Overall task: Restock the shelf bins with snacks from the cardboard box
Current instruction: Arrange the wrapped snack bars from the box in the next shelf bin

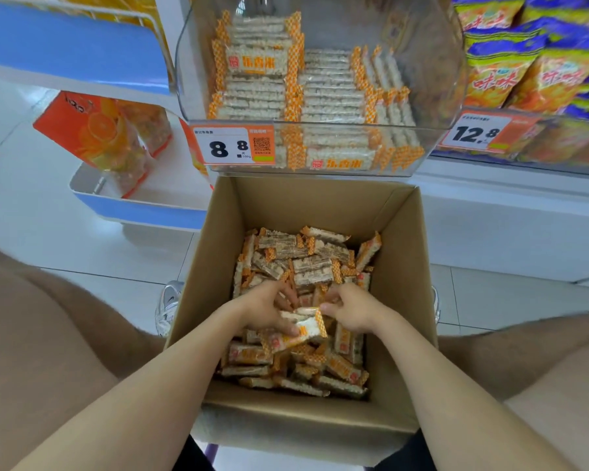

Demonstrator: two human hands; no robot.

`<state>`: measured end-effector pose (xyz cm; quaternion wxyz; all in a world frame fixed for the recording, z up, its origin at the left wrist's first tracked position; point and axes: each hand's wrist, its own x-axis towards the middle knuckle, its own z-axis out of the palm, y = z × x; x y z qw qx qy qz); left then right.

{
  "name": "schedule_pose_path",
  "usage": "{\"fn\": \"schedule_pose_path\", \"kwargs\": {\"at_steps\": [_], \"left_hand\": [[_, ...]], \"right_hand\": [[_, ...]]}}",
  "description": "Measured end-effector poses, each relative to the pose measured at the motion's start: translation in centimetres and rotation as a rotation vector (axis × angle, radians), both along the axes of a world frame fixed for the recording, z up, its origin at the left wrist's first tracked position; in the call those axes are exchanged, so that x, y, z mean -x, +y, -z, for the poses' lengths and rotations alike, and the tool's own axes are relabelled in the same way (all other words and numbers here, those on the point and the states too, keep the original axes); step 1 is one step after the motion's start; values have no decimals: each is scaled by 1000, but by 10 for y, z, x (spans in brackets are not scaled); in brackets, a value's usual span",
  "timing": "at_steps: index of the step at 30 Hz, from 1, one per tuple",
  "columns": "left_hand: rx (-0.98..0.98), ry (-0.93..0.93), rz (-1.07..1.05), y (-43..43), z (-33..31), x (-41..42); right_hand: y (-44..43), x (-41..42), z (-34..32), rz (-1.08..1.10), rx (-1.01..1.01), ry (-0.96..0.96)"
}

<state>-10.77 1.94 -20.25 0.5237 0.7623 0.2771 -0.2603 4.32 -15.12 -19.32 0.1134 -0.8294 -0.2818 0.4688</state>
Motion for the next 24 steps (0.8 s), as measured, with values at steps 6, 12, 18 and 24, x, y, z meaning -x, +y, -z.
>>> {"fn": "schedule_pose_path", "kwargs": {"at_steps": [6,12,18,24], "left_hand": [[131,64,-186,-1,-11,-1],[18,-118,-202,2,-18,4],[-94,-341,-153,3,-41,-2],[25,-433,-282,3,-70,-5]], "right_hand": [[-4,-1,-15,73,-63,-173],[-1,0,-26,164,-208,-154],[-1,-3,-34,289,-214,-86],[-1,0,-43,297,-271,-39]]}}
